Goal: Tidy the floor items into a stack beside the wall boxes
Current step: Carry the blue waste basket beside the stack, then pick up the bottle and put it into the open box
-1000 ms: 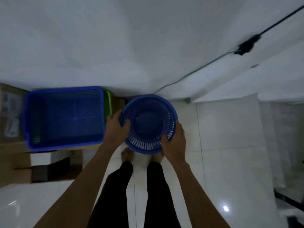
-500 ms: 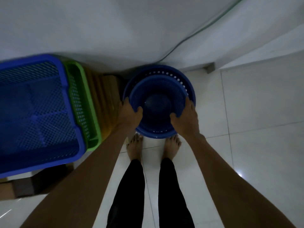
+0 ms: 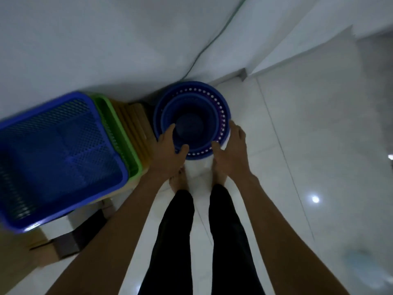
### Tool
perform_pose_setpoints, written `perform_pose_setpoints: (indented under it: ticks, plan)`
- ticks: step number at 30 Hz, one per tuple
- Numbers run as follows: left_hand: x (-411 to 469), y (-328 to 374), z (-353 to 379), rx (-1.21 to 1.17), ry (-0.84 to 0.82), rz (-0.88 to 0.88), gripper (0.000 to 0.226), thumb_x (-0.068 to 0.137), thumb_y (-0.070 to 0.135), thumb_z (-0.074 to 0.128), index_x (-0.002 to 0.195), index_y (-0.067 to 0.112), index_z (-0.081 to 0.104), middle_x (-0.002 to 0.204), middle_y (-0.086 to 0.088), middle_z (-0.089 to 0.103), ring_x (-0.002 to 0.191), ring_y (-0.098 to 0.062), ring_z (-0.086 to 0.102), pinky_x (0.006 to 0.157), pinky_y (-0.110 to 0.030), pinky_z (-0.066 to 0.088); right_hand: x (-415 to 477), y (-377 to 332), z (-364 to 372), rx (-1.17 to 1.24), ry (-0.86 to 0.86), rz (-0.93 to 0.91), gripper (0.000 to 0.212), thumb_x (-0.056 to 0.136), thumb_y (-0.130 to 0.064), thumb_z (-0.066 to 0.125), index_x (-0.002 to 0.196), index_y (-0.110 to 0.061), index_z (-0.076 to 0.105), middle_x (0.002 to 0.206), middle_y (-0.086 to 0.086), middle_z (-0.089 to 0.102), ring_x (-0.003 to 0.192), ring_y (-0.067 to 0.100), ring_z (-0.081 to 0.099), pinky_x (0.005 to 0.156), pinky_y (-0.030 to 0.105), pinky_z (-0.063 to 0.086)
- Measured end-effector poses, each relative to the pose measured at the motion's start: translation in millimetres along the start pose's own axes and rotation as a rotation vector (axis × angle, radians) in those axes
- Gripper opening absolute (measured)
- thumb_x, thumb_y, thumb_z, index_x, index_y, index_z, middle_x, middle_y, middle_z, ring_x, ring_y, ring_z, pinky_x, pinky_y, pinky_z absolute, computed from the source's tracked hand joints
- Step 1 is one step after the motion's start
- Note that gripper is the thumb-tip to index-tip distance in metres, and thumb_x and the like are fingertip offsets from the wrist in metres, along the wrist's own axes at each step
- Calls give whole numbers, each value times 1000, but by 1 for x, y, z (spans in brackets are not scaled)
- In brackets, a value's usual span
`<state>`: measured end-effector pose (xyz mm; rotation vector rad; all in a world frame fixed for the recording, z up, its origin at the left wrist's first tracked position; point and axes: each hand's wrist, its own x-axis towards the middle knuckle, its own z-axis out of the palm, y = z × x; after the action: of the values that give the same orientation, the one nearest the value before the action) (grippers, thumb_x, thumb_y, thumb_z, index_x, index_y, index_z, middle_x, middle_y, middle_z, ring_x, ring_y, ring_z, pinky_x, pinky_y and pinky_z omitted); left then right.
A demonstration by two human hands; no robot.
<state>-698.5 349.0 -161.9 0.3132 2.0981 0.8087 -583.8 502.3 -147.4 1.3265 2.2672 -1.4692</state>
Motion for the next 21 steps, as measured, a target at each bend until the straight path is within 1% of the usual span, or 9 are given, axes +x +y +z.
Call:
perform_pose_setpoints:
  ticks: [2, 4, 6, 7, 9, 12, 15, 18, 21]
  plan:
    - [-53, 34, -19, 39, -4, 57, 71, 101, 30, 58, 159, 15, 21, 163, -5, 27, 148, -24, 28, 117, -46, 34, -61, -26, -35, 41, 32, 34, 75, 94, -17, 62, 157, -18, 21, 162, 11, 19, 150, 23, 18, 115, 31, 26]
    - [-104, 68, -37, 115, -8, 91, 68, 101, 34, 57, 158, 18, 23, 162, -6, 28, 147, -24, 29, 115, -39, 34, -123, -48, -73, 37, 59, 59, 76, 94, -19, 60, 159, -18, 20, 164, 12, 13, 151, 24, 18, 119, 38, 28]
    - [-150, 101, -50, 172, -28, 121, 64, 101, 35, 56, 157, 21, 27, 160, -6, 29, 145, -24, 31, 110, -33, 32, -182, -63, -110, 26, 103, 56, 75, 95, -20, 59, 159, -17, 20, 164, 15, 9, 150, 28, 21, 117, 46, 35]
    - [-171, 117, -55, 198, -40, 142, 63, 101, 34, 57, 156, 21, 29, 159, -7, 31, 143, -24, 33, 108, -31, 32, -210, -68, -128, 26, 136, 59, 75, 95, -20, 59, 159, -18, 20, 164, 15, 9, 150, 28, 22, 116, 48, 36]
    - [-209, 149, -60, 236, -59, 213, 60, 100, 30, 58, 154, 16, 34, 152, -11, 39, 137, -24, 40, 109, -33, 35, -262, -69, -157, 34, 217, 80, 74, 96, -21, 59, 159, -18, 20, 165, 14, 8, 149, 27, 21, 118, 47, 33]
    - [-257, 194, -53, 296, -96, 358, 58, 99, 28, 58, 152, 14, 37, 146, -12, 44, 132, -22, 43, 111, -36, 36, -327, -54, -194, 84, 373, 137, 74, 96, -21, 59, 159, -17, 21, 165, 13, 10, 149, 25, 20, 120, 40, 27]
    - [-286, 233, -29, 370, -174, 489, 57, 99, 27, 58, 151, 13, 38, 147, -11, 44, 134, -23, 41, 109, -29, 32, -383, -28, -222, 169, 561, 212, 72, 96, -19, 60, 158, -13, 24, 163, 15, 15, 149, 26, 20, 119, 36, 23]
    - [-306, 268, 12, 462, -234, 580, 56, 99, 30, 59, 150, 17, 39, 149, -11, 42, 133, -22, 42, 105, -26, 29, -432, 9, -244, 292, 704, 297, 70, 96, -19, 60, 157, -12, 25, 162, 16, 16, 149, 26, 21, 119, 34, 22]
    - [-336, 302, 69, 462, -255, 659, 56, 99, 31, 59, 149, 18, 40, 144, -11, 45, 128, -17, 43, 105, -27, 33, -479, 53, -267, 374, 777, 359, 71, 96, -20, 61, 157, -14, 25, 163, 16, 16, 149, 26, 21, 117, 33, 21]
